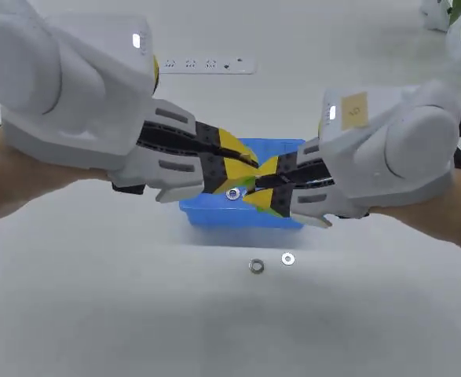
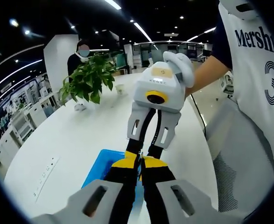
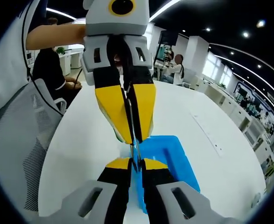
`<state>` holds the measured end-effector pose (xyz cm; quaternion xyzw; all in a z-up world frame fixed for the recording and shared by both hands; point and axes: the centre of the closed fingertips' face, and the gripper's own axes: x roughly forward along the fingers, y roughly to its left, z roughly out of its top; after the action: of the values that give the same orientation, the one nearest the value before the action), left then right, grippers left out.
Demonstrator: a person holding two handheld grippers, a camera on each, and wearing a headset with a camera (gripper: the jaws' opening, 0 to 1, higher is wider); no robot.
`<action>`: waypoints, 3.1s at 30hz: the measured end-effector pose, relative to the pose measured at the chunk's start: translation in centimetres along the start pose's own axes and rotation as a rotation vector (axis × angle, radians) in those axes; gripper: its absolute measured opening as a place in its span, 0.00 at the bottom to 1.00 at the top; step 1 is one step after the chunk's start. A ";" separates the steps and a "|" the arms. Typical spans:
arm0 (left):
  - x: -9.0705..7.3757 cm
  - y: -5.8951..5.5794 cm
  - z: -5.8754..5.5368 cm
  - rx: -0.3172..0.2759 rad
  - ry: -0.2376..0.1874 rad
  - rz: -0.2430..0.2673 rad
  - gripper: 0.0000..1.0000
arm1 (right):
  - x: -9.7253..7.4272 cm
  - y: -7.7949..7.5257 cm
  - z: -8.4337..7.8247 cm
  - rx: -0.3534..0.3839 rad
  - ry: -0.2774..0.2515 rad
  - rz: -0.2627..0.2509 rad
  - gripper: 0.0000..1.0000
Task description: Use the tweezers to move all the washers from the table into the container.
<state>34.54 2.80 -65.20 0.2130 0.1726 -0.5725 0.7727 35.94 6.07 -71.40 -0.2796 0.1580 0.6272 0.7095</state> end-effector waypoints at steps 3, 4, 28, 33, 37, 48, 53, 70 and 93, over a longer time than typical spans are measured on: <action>0.1 -0.9 0.0 -0.001 0.007 -0.010 0.07 | -0.1 0.9 -0.1 0.008 -0.003 0.007 0.10; 0.1 -1.1 0.0 -0.002 0.010 -0.013 0.07 | -0.1 1.2 -0.1 0.011 -0.005 0.009 0.10; 1.5 -4.6 -3.2 -0.098 0.042 -0.056 0.07 | 0.4 5.7 -3.1 0.100 0.008 0.055 0.10; 1.6 -4.9 -4.3 -0.119 0.061 -0.061 0.07 | 0.8 6.3 -4.1 0.091 0.030 0.075 0.10; 1.9 -4.9 -4.8 -0.130 0.070 -0.067 0.07 | 1.1 6.4 -4.5 0.112 0.028 0.081 0.11; 2.7 -4.2 -5.5 -0.148 0.078 -0.065 0.07 | 1.9 5.8 -5.2 0.130 0.030 0.072 0.11; 2.8 -4.2 -5.7 -0.145 0.083 -0.068 0.07 | 2.1 5.6 -5.4 0.135 0.027 0.065 0.12; 3.2 -4.0 -5.8 -0.153 0.094 -0.072 0.07 | 2.3 5.5 -5.6 0.151 0.028 0.074 0.12; 3.5 -3.9 -5.7 -0.197 0.068 -0.090 0.07 | 2.5 5.6 -5.1 0.133 0.020 0.109 0.10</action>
<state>31.68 2.04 -72.35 0.1471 0.2636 -0.5794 0.7571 31.55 5.35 -78.02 -0.2291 0.2217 0.6502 0.6896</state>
